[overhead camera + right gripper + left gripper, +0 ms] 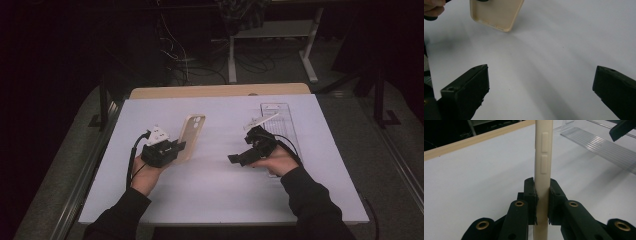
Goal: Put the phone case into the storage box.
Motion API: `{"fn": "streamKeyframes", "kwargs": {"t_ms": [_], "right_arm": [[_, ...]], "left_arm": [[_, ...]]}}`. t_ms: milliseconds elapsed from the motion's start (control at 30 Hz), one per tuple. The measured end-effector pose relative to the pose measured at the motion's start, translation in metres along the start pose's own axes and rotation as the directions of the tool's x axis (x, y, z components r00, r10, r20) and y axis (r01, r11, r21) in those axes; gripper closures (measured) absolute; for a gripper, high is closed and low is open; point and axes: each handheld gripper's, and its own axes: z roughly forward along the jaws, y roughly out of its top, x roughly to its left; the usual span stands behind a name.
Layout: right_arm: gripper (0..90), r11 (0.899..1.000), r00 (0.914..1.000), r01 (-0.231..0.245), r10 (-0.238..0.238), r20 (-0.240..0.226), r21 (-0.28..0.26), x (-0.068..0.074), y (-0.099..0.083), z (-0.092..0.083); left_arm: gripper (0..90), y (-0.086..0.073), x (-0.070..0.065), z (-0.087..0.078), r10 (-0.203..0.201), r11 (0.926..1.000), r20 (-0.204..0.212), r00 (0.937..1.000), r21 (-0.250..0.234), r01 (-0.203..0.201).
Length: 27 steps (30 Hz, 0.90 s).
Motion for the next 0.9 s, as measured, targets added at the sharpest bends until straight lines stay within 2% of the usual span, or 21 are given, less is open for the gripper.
{"fn": "streamKeyframes", "kwargs": {"t_ms": [100,267,333,600,633,667,900], "right_arm": [[0.0,1.0,0.9999,0.011,-0.011,0.0,0.001,0.001,0.003,0.005],[0.0,1.0,0.9999,-0.002,0.003,-0.014,0.003,0.003,0.01,0.013],[0.0,1.0,0.9998,0.01,-0.01,-0.016,-0.003,0.003,0.013,0.016],[0.0,1.0,0.9993,-0.008,0.008,-0.037,0.0,0.006,0.023,0.029],[0.0,1.0,0.9992,0.002,-0.002,-0.041,-0.007,0.005,0.024,0.03],[0.0,1.0,0.9989,-0.012,0.011,-0.046,-0.007,0.005,0.025,0.032],[0.0,0.999,0.9976,-0.007,0.005,-0.069,-0.035,0.004,0.033,0.038]], "left_arm": [[79.8,0.0,0.0,0.0,-0.007,1.0,-0.004,1.0,-0.003,0.007],[79.9,0.0,0.001,0.0,-0.009,1.0,-0.004,1.0,0.002,0.009],[79.9,0.0,0.0,0.0,-0.016,0.9999,-0.002,0.9999,0.006,0.016],[79.9,-0.001,0.0,0.002,-0.016,0.9999,-0.002,0.9999,0.0,0.016],[79.9,-0.001,0.0,0.002,-0.015,0.9999,-0.002,0.9999,0.004,0.015],[79.9,-0.001,0.0,0.002,-0.001,0.9999,-0.004,1.0,0.013,0.001],[79.8,0.0,-0.001,0.002,-0.012,0.9999,0.004,0.9999,0.003,0.012]]}}
